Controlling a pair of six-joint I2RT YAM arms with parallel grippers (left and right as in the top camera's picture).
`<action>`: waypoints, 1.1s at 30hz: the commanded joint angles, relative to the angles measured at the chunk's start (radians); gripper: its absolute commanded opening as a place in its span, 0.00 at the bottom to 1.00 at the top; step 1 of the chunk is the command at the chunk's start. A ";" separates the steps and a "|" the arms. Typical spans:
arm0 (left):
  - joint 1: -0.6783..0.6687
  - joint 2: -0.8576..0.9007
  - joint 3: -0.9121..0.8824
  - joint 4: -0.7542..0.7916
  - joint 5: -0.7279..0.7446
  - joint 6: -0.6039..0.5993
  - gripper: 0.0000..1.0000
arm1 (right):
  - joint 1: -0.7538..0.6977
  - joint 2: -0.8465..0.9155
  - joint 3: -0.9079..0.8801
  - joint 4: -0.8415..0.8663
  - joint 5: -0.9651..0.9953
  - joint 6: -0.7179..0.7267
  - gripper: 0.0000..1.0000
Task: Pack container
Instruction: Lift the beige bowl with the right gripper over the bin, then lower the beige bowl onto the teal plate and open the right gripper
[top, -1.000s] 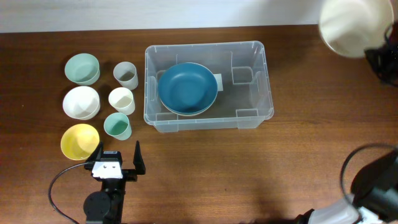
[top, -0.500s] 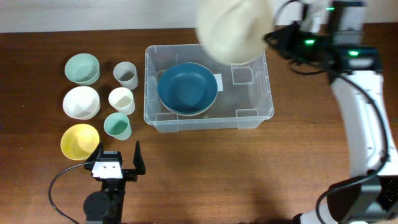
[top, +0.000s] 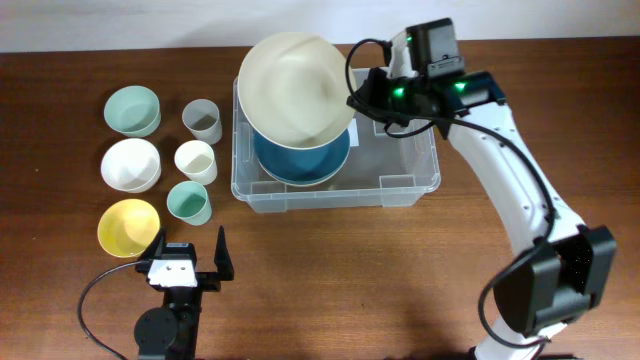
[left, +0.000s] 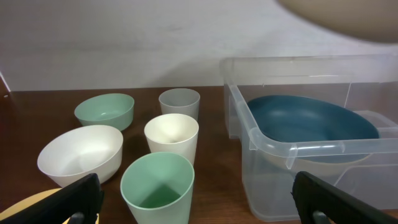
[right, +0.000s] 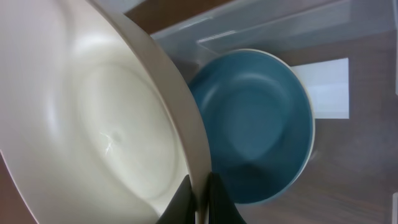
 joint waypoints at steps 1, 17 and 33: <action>0.005 -0.004 -0.009 0.005 -0.011 -0.010 1.00 | 0.008 0.044 0.010 0.014 0.031 -0.004 0.04; 0.005 -0.004 -0.009 0.005 -0.011 -0.010 1.00 | 0.010 0.184 0.010 0.014 0.023 0.013 0.05; 0.005 -0.004 -0.009 0.005 -0.011 -0.010 1.00 | 0.038 0.199 0.010 0.009 0.109 0.012 0.08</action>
